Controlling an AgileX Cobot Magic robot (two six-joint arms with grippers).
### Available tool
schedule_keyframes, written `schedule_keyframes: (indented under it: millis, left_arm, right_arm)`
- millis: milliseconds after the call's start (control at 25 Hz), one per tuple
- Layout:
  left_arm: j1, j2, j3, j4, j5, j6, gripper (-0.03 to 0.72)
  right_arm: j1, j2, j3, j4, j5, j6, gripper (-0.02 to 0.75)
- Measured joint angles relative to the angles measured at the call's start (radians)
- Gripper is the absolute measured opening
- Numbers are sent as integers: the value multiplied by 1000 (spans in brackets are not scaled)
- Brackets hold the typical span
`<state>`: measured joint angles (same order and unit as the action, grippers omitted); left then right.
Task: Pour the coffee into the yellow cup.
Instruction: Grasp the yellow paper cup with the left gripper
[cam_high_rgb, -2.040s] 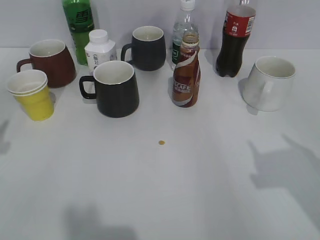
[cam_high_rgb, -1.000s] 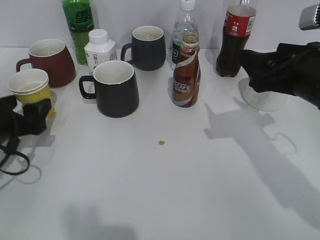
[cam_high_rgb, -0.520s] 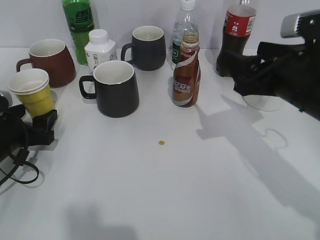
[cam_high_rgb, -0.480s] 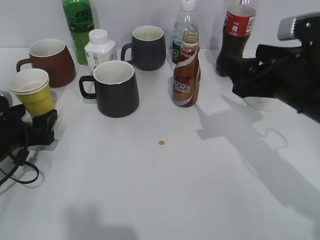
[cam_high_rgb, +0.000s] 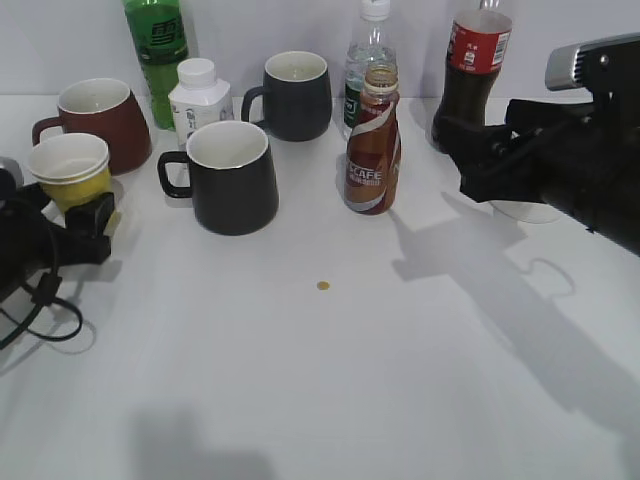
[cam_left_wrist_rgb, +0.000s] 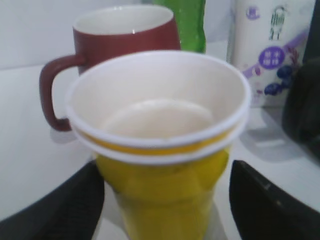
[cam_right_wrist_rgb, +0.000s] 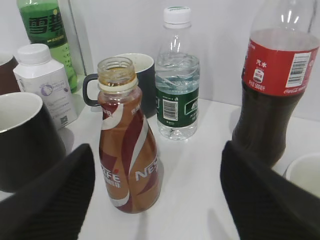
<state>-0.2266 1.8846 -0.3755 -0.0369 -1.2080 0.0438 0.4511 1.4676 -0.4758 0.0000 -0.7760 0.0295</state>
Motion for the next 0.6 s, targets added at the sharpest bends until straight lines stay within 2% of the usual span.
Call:
schedule_keyframes:
  millis: [600]
  left_arm:
    - [0, 59, -171, 1, 17, 0, 589]
  right_arm:
    - [0, 0, 0, 0, -1, 7, 587]
